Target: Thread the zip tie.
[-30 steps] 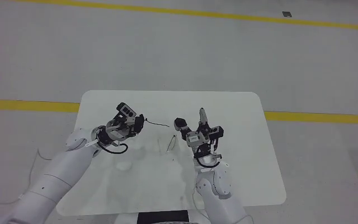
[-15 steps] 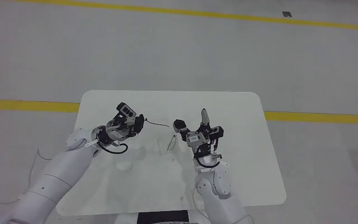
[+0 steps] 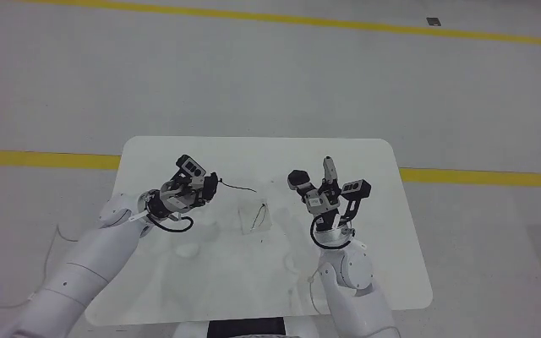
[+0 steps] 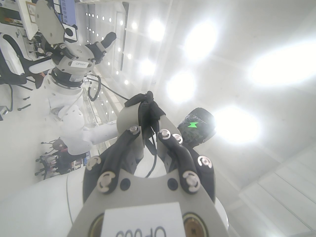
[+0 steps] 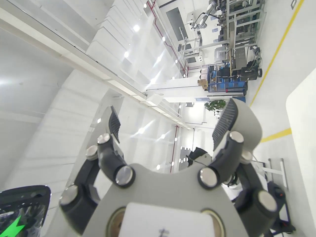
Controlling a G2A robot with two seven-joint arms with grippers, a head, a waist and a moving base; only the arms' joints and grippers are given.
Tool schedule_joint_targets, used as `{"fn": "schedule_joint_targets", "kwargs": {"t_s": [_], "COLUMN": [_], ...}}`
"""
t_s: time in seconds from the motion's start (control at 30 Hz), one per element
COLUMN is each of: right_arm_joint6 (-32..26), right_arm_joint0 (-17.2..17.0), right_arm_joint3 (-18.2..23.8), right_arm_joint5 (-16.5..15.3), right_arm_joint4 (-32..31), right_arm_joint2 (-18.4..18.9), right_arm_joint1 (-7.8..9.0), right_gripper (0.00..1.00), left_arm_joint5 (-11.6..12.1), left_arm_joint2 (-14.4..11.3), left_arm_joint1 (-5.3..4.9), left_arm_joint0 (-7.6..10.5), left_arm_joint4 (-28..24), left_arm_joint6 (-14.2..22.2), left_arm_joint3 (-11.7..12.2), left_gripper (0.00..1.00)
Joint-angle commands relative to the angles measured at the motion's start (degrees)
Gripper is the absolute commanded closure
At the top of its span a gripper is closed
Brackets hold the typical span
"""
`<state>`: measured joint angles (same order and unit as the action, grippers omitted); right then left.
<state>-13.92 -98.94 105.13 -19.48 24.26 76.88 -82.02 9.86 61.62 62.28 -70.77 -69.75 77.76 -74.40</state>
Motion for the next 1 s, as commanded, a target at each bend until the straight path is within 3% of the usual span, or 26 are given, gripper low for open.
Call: {"fn": "schedule_joint_targets", "kwargs": {"t_s": [0.0, 0.2, 0.33, 0.57, 0.97], "right_arm_joint6": [-0.16, -0.16, -0.16, -0.16, -0.16], "right_arm_joint0": [0.02, 0.02, 0.02, 0.02, 0.02], "right_arm_joint3": [-0.03, -0.03, -0.03, -0.03, -0.03], "right_arm_joint5": [0.0, 0.0, 0.0, 0.0, 0.0], "right_arm_joint4": [0.48, 0.48, 0.48, 0.48, 0.48], "right_arm_joint2": [0.38, 0.38, 0.38, 0.38, 0.38], "right_arm_joint1": [0.0, 0.0, 0.0, 0.0, 0.0], "right_gripper": [0.0, 0.0, 0.0, 0.0, 0.0], "left_arm_joint5": [0.0, -0.05, -1.2, -4.46, -7.11], "left_arm_joint2": [0.0, -0.03, -0.06, 0.11, 0.55], "left_arm_joint1": [0.0, 0.01, -0.04, -0.36, -0.79], "left_arm_joint0": [0.0, -0.02, -0.01, 0.46, 0.38], "left_arm_joint4": [0.0, 0.09, 2.35, 6.75, 10.88], "left_arm_joint6": [0.0, -0.35, -1.94, -3.01, -4.02], "left_arm_joint3": [0.0, -0.16, -3.84, -8.03, -11.51], "left_gripper": [1.0, 1.0, 1.0, 1.0, 1.0]}}
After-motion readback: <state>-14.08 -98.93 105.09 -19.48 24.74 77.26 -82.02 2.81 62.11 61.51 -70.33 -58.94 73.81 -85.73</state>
